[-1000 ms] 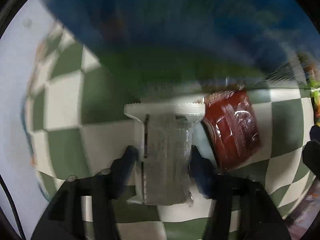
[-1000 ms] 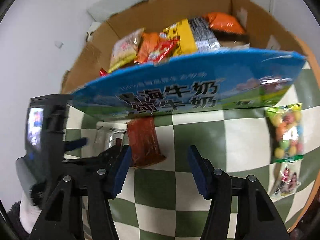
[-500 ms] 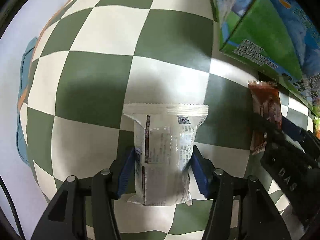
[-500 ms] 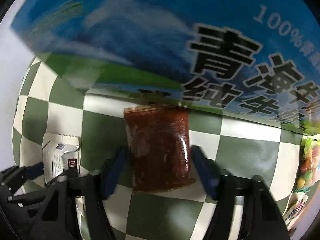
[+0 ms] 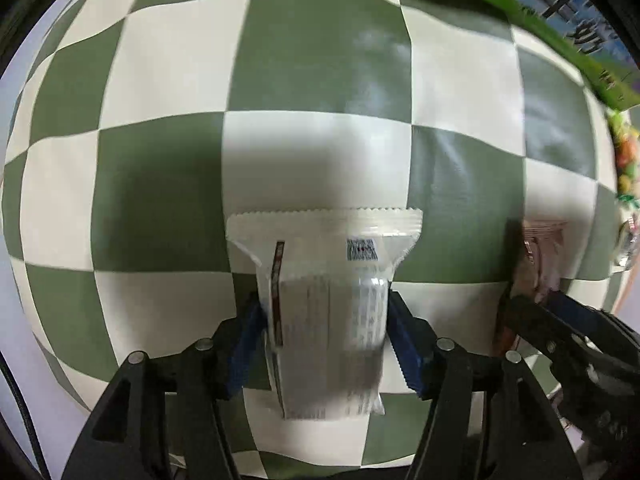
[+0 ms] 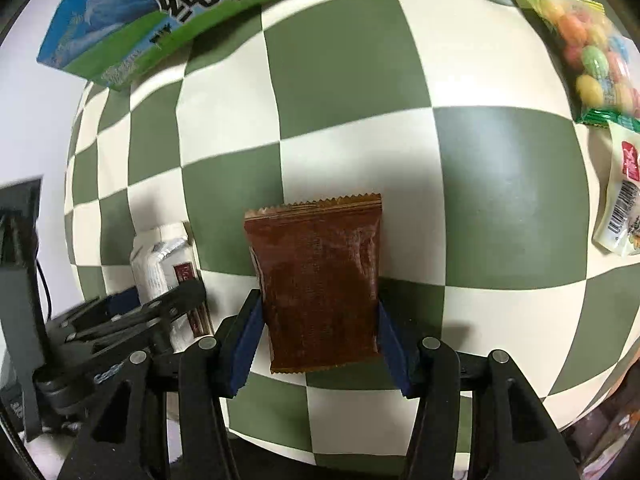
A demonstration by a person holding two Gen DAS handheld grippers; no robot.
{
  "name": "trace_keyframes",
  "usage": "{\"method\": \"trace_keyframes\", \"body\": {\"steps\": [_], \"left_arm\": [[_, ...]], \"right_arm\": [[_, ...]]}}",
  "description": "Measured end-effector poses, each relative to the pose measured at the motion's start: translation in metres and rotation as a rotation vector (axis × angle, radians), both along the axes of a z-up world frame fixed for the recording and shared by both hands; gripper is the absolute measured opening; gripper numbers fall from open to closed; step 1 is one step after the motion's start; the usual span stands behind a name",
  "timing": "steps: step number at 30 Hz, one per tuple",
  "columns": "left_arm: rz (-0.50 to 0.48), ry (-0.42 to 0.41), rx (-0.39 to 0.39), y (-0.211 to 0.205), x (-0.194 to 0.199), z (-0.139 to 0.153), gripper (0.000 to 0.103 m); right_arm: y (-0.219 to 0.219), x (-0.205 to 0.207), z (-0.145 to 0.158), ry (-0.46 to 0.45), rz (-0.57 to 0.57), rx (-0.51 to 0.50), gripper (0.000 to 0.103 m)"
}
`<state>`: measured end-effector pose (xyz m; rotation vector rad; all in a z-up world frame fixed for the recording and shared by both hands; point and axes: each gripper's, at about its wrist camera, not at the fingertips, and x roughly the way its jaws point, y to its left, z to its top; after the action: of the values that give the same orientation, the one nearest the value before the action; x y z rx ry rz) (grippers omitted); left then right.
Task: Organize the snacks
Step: 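Lower both packets into the box and open both grippers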
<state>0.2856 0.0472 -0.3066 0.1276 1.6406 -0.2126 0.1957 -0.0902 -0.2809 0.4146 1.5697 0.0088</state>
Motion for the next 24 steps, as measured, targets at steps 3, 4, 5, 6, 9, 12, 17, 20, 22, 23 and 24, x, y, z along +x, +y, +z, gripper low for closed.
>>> {"method": "trace_keyframes", "body": {"steps": [3, 4, 5, 6, 9, 12, 17, 20, 22, 23, 24], "left_arm": [[-0.019, -0.018, 0.011, -0.004, 0.0, 0.001, 0.058], [-0.021, -0.025, 0.017, -0.005, -0.001, 0.002, 0.057], [-0.023, -0.03, 0.018, -0.004, 0.0, 0.002, 0.057], [-0.019, -0.035, 0.014, -0.004, 0.004, 0.005, 0.057], [-0.011, -0.058, -0.009, -0.005, 0.007, 0.023, 0.056], [-0.004, -0.098, -0.072, -0.002, 0.011, 0.057, 0.056], [-0.024, -0.211, -0.214, -0.022, 0.032, 0.148, 0.057], [-0.048, -0.258, -0.272, -0.045, 0.067, 0.195, 0.057], [-0.071, -0.288, -0.287, -0.064, 0.102, 0.215, 0.057], [-0.082, -0.296, -0.28, -0.065, 0.11, 0.221, 0.057], [-0.094, -0.301, -0.264, -0.073, 0.128, 0.228, 0.057]], "right_arm": [[0.024, 0.005, -0.004, -0.013, 0.073, -0.085, 0.063], [0.031, 0.005, -0.007, -0.017, 0.095, -0.12, 0.063], [0.035, 0.005, -0.009, -0.025, 0.101, -0.148, 0.06], [0.037, 0.004, -0.01, -0.036, 0.098, -0.161, 0.059], [0.039, -0.002, 0.0, -0.063, 0.094, -0.144, 0.057], [0.028, -0.009, 0.025, -0.103, 0.051, -0.077, 0.057], [0.003, 0.001, 0.109, -0.252, -0.008, 0.016, 0.057], [-0.027, 0.035, 0.159, -0.354, -0.023, 0.029, 0.057], [-0.054, 0.062, 0.188, -0.407, -0.031, 0.024, 0.057], [-0.061, 0.071, 0.196, -0.416, -0.026, 0.008, 0.057], [-0.069, 0.088, 0.203, -0.425, -0.032, -0.015, 0.057]]}}
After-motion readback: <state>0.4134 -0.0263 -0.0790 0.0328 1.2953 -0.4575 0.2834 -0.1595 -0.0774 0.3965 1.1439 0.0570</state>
